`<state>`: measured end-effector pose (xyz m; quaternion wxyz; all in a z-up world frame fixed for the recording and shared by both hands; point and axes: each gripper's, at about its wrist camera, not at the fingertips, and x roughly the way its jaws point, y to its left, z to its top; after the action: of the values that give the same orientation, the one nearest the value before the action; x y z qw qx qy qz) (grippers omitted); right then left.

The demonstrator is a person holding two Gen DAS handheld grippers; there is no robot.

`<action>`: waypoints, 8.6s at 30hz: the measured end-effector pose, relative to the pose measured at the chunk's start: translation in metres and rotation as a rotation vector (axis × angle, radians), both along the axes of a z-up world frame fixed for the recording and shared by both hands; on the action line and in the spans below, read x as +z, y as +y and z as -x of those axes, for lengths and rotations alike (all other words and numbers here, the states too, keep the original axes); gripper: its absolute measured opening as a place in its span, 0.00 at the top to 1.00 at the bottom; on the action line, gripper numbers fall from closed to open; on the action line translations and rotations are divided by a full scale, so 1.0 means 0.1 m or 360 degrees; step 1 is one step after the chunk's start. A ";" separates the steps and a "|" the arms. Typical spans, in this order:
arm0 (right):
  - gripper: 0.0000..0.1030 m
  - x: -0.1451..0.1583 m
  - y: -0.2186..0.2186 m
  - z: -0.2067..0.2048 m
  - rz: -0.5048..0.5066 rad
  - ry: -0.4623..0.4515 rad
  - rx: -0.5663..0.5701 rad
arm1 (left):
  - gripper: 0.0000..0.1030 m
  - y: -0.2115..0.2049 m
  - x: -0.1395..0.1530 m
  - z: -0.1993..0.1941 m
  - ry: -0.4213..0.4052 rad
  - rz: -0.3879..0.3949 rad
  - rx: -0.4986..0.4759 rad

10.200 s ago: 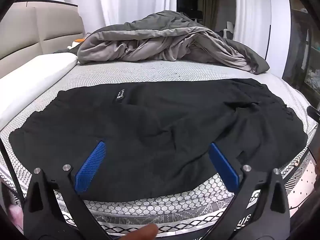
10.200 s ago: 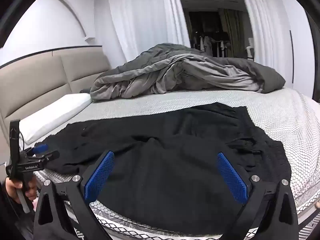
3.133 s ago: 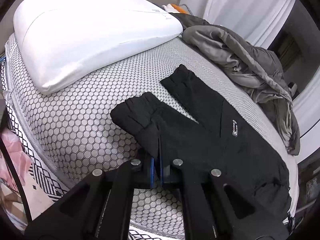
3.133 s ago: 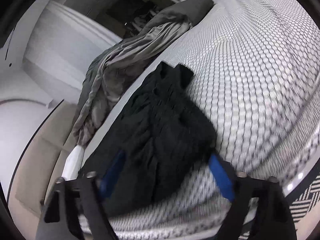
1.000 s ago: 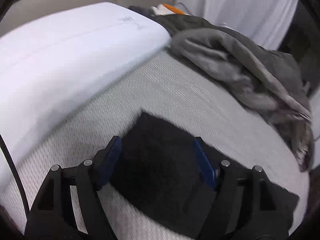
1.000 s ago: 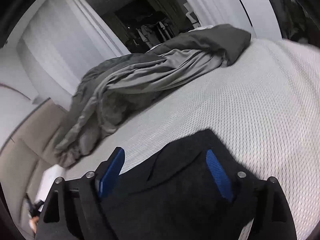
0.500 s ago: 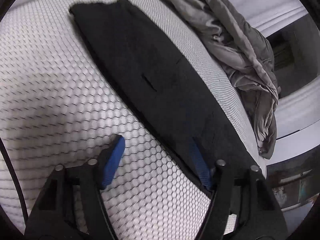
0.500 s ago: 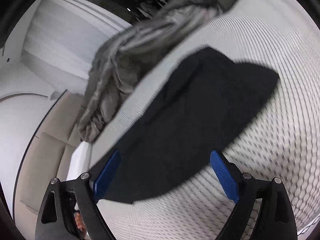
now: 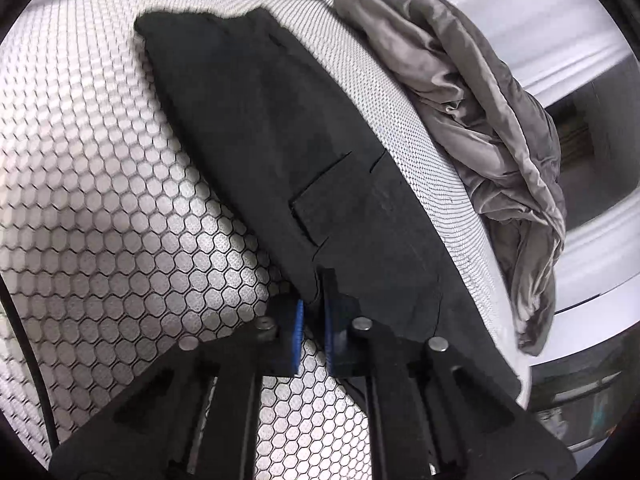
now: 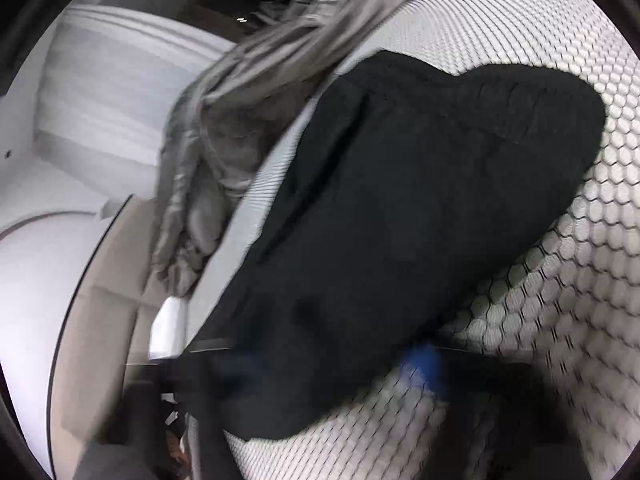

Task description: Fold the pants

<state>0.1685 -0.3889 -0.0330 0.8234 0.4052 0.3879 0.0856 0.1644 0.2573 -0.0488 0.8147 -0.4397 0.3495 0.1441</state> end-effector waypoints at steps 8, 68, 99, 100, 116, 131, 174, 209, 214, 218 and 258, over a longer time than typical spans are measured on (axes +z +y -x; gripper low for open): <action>0.97 0.22 -0.05 0.25 0.0059 -0.0083 -0.0140 | 0.96 -0.32 0.34 0.35 0.0065 -0.0323 -0.0110; 0.01 0.49 2.23 0.74 0.1198 -0.0251 0.0780 | 0.14 -3.03 0.45 0.80 -0.0038 -0.0961 -0.1232; 0.02 0.12 1.93 0.64 0.1710 -0.0198 0.0735 | 0.04 -2.71 0.23 0.38 0.0140 -0.0977 -0.1284; 0.02 0.11 1.70 0.58 0.1698 -0.0162 0.0664 | 0.04 -2.63 0.24 0.40 0.0142 -0.0987 -0.1268; 0.03 0.48 1.60 0.54 0.1410 -0.0219 0.0485 | 0.05 -2.52 0.62 0.15 0.0004 -0.0914 -0.1172; 0.05 0.05 0.77 0.31 0.1711 0.0119 0.0071 | 0.05 -2.30 0.25 -0.12 0.0234 -0.1002 -0.1099; 0.08 -0.01 2.13 -0.59 0.1565 -0.0124 0.0720 | 0.03 -2.73 0.27 -0.91 0.0197 -0.0925 -0.1155; 0.18 0.00 1.84 -0.36 0.1631 -0.0021 0.0627 | 0.54 -2.00 0.46 -0.35 0.0195 -0.0882 -0.0821; 0.18 0.15 2.24 -0.18 0.1405 -0.0141 0.0771 | 0.46 -2.63 0.46 -0.15 0.0037 -0.0825 -0.1180; 0.18 0.02 2.68 -0.06 0.1417 -0.0138 0.0986 | 0.42 -2.88 0.27 -0.14 0.0120 -0.1013 -0.1260; 0.20 -0.04 2.32 0.90 0.1541 -0.0140 0.1016 | 0.19 -2.51 0.24 0.49 0.0100 -0.1097 -0.1472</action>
<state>0.0782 -0.1573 -0.0372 0.8636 -0.1585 0.4513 0.1593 0.1149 0.0065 -0.0246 0.8785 0.0540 0.4622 -0.1086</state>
